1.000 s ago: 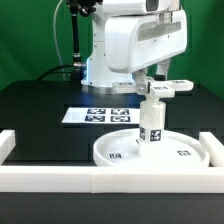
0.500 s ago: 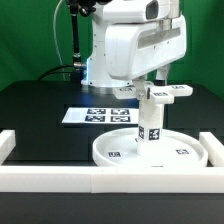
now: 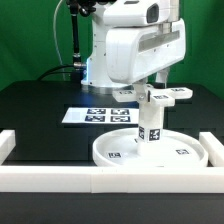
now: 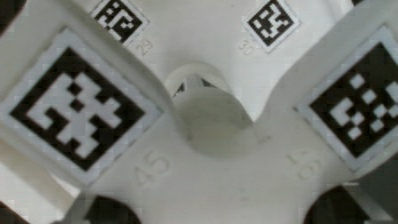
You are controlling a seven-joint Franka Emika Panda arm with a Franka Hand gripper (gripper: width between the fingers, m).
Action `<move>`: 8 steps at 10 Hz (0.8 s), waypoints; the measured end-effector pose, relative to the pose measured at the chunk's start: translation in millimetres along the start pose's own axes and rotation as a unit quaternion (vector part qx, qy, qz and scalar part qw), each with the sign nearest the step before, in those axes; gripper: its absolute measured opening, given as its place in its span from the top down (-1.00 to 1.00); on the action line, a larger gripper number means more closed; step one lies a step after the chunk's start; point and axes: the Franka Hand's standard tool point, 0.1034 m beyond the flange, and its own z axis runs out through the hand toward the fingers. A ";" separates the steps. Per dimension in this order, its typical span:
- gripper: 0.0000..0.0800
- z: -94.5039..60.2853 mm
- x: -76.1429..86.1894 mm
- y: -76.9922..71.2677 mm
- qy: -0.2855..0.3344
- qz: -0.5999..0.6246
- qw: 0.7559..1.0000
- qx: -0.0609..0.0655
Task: Assemble round table
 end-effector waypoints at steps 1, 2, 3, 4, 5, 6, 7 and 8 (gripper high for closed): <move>-0.11 0.0 0.0 0.0 0.000 0.000 1.000 0.000; -0.11 0.0 0.0 0.0 0.000 0.000 1.000 0.000; -0.11 0.0 0.0 0.0 0.000 0.000 1.000 0.000; -0.11 0.0 0.0 0.0 0.000 0.000 1.000 0.000; -0.11 0.0 0.0 0.0 0.000 0.003 1.000 0.000; -0.11 0.0 0.0 0.0 0.000 0.011 1.000 0.000; -0.11 0.0 0.0 0.0 0.000 0.010 1.000 0.000; -0.11 0.0 0.2 -0.2 0.000 0.031 1.000 0.000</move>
Offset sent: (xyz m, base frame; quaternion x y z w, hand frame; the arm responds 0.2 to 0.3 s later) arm 0.0000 0.0000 0.0000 0.0000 0.0000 0.0000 1.0000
